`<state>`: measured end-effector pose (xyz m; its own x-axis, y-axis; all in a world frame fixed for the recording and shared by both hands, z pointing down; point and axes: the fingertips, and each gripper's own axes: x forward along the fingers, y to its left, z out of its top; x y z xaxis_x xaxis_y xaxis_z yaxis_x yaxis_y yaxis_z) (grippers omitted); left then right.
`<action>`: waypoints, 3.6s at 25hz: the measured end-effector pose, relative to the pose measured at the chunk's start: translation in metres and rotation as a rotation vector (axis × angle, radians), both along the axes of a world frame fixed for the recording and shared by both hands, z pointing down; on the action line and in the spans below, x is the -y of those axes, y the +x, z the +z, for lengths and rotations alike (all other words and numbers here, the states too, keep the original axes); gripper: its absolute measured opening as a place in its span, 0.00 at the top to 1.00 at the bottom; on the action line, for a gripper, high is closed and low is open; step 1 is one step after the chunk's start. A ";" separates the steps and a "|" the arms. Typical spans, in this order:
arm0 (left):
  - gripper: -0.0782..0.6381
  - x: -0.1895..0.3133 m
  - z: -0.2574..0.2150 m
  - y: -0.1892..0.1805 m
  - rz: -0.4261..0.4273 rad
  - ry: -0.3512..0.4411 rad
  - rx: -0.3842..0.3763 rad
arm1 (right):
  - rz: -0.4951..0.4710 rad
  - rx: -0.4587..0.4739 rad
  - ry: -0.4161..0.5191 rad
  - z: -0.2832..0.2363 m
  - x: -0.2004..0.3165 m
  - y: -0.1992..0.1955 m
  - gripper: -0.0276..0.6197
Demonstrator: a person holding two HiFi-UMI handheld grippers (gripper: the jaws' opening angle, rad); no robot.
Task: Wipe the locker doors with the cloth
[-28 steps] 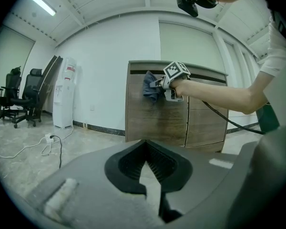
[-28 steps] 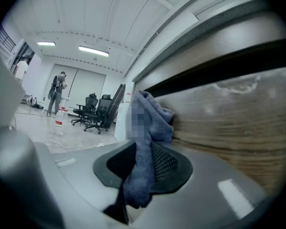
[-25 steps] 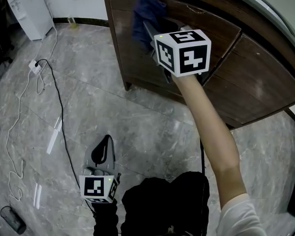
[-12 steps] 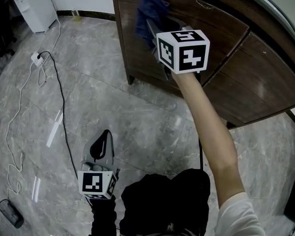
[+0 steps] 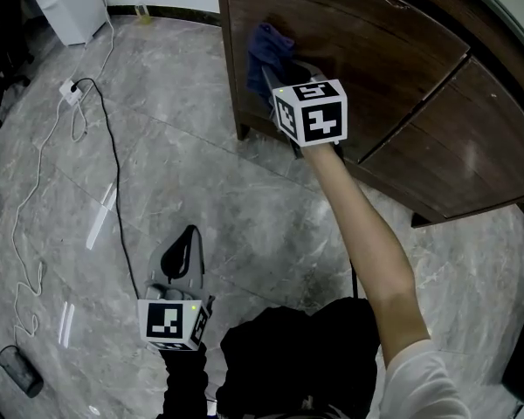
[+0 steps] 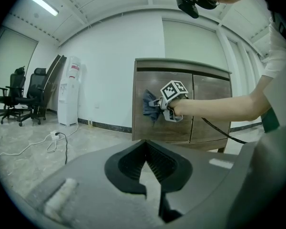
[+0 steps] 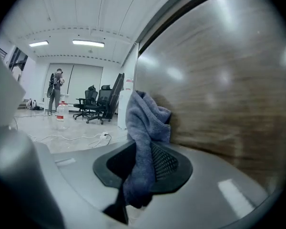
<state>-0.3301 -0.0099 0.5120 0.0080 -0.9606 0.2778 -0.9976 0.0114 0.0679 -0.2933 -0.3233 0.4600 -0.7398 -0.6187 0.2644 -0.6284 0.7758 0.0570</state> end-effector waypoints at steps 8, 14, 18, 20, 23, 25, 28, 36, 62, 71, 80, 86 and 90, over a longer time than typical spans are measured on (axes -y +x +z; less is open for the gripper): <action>0.89 -0.002 0.010 -0.009 -0.010 -0.023 -0.009 | -0.009 -0.046 -0.109 0.079 -0.001 -0.014 0.82; 0.89 -0.004 0.021 -0.018 -0.023 -0.038 -0.018 | -0.022 -0.080 -0.133 0.112 -0.002 -0.026 0.82; 0.89 -0.003 0.024 -0.019 -0.028 -0.046 -0.025 | -0.032 -0.116 -0.173 0.141 -0.002 -0.031 0.82; 0.89 -0.003 0.025 -0.021 -0.032 -0.048 -0.024 | -0.033 -0.136 -0.190 0.155 -0.002 -0.034 0.82; 0.89 -0.006 0.025 -0.025 -0.040 -0.049 -0.024 | -0.034 -0.156 -0.226 0.175 -0.002 -0.038 0.82; 0.89 -0.007 0.027 -0.027 -0.047 -0.051 -0.027 | -0.032 -0.168 -0.251 0.187 -0.002 -0.039 0.82; 0.89 -0.009 0.029 -0.028 -0.053 -0.061 -0.028 | -0.029 -0.189 -0.271 0.201 -0.002 -0.039 0.82; 0.89 -0.009 0.028 -0.027 -0.044 -0.058 -0.034 | -0.044 -0.155 -0.241 0.161 -0.003 -0.039 0.82; 0.89 0.000 -0.003 0.009 0.000 -0.022 -0.011 | -0.080 0.143 0.055 -0.131 0.005 -0.054 0.82; 0.89 0.010 -0.012 0.029 -0.007 -0.025 0.044 | -0.232 0.239 0.085 -0.142 -0.046 -0.012 0.82; 0.89 0.020 -0.077 0.075 -0.010 -0.021 0.109 | -0.311 0.252 0.082 -0.158 -0.090 0.059 0.82; 0.89 0.025 -0.175 0.109 0.032 -0.068 0.107 | -0.318 0.235 0.032 -0.201 -0.125 0.108 0.82; 0.89 0.031 -0.264 0.131 0.068 -0.080 0.099 | -0.252 0.267 -0.039 -0.247 -0.145 0.159 0.82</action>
